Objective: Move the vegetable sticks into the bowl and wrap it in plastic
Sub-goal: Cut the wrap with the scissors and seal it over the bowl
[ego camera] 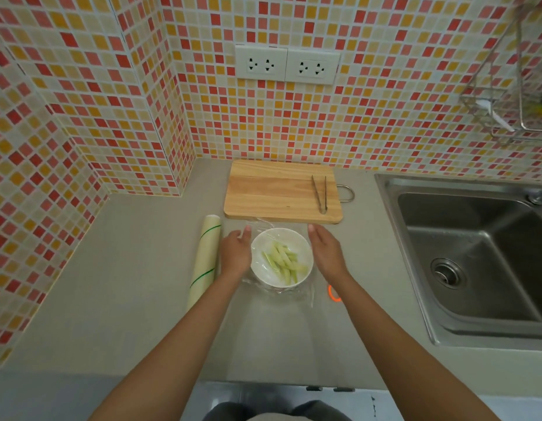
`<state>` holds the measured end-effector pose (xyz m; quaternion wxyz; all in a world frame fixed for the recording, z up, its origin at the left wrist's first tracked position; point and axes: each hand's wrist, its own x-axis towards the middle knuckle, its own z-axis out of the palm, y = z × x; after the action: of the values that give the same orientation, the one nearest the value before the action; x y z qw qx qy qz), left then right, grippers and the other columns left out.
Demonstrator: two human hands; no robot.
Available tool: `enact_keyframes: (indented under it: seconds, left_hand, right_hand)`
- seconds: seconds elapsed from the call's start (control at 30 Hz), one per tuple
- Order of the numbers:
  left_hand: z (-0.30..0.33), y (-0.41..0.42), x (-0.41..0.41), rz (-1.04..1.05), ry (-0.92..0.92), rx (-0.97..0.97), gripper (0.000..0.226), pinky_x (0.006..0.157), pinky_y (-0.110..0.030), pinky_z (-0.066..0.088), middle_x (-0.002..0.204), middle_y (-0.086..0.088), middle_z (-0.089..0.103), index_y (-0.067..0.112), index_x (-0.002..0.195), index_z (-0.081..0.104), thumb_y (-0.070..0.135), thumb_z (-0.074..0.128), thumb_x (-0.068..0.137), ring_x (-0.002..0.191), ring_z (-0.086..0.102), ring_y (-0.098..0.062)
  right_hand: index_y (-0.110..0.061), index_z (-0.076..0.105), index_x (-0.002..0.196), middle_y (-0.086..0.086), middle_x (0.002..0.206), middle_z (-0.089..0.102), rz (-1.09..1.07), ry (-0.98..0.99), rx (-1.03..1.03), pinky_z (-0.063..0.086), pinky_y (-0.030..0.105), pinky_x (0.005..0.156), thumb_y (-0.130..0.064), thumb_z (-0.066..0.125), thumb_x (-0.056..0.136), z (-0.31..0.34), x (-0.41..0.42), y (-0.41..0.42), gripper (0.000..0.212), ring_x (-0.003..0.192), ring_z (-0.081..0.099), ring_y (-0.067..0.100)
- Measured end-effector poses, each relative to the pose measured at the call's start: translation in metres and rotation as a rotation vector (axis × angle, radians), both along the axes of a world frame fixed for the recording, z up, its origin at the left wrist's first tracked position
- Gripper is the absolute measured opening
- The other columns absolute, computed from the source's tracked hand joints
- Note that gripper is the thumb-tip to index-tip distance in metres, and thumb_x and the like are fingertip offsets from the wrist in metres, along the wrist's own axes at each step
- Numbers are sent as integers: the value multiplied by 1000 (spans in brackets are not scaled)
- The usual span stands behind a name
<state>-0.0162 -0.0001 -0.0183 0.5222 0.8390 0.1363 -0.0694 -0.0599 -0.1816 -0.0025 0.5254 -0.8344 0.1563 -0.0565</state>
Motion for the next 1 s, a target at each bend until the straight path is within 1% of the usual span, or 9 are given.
enact_keyframes:
  seconds: [0.07, 0.13, 0.23, 0.33, 0.4, 0.53, 0.67, 0.83, 1.0]
  left_hand:
    - [-6, -9, 5, -12, 57, -30, 55, 75, -37, 45, 96, -23, 66, -7, 96, 63, 43, 39, 100, 94, 62, -36]
    - [-11, -14, 7, 8, 57, -28, 48, 58, -33, 36, 72, -12, 55, 2, 72, 54, 40, 43, 99, 74, 54, -27]
    - [-18, -20, 6, 62, 18, -57, 46, 50, -25, 29, 57, 0, 43, 11, 56, 39, 31, 54, 95, 62, 42, -19]
    - [-23, -26, 2, 77, -17, -104, 41, 51, -23, 29, 57, 1, 42, 8, 60, 44, 26, 59, 93, 59, 38, -15]
    - [-25, -29, 0, 82, -61, -118, 36, 52, -22, 31, 58, -1, 45, 5, 64, 49, 25, 59, 93, 59, 39, -15]
    - [-28, -30, 1, 37, -153, -30, 37, 57, -28, 34, 63, -2, 52, 6, 66, 52, 28, 54, 95, 62, 46, -16]
    - [-33, -26, 0, -22, -200, 82, 39, 52, -25, 32, 63, 1, 54, 7, 70, 52, 32, 47, 99, 61, 48, -16]
    - [-31, -23, 0, -61, -225, 131, 40, 52, -27, 32, 57, 6, 49, 12, 68, 44, 36, 44, 99, 56, 44, -15]
    - [-30, -21, 1, -75, -256, 181, 40, 56, -33, 34, 61, 0, 56, 10, 70, 47, 37, 43, 100, 57, 48, -19]
  right_hand:
    - [-14, 58, 78, -6, 77, 58, 34, 45, 81, 42, 20, 71, -36, 41, 99, -3, 7, 8, 35, 74, 53, 9]
    - [-6, 59, 76, 0, 73, 58, 4, 54, 101, 42, 26, 68, -37, 41, 99, -9, 8, 9, 42, 69, 52, 12]
    - [3, 55, 72, 14, 69, 60, -70, 26, 7, 43, 36, 65, -41, 41, 98, -18, 2, 2, 52, 64, 52, 23]
    - [-9, 48, 62, 8, 59, 54, -102, -38, -25, 42, 40, 62, -40, 41, 98, -20, 0, -1, 48, 59, 48, 25]
    - [-5, 60, 74, 15, 72, 62, -55, -73, 49, 43, 43, 69, -35, 43, 99, -18, 6, 2, 43, 70, 55, 28]
    - [-9, 70, 106, -1, 99, 72, 111, -34, 92, 45, 20, 81, -23, 48, 99, -26, 21, 8, 27, 94, 65, 10]
    - [-4, 67, 117, 6, 117, 69, 145, -29, 21, 37, -4, 83, -10, 49, 97, -37, 27, 1, 27, 106, 59, 8]
    - [-5, 70, 113, 6, 114, 71, 166, -16, 86, 43, 15, 92, -10, 53, 94, -39, 30, -5, 25, 107, 63, 11]
    - [-7, 72, 109, 3, 106, 72, 144, 0, 158, 46, 5, 81, -5, 53, 93, -45, 29, -9, 25, 98, 64, 9]
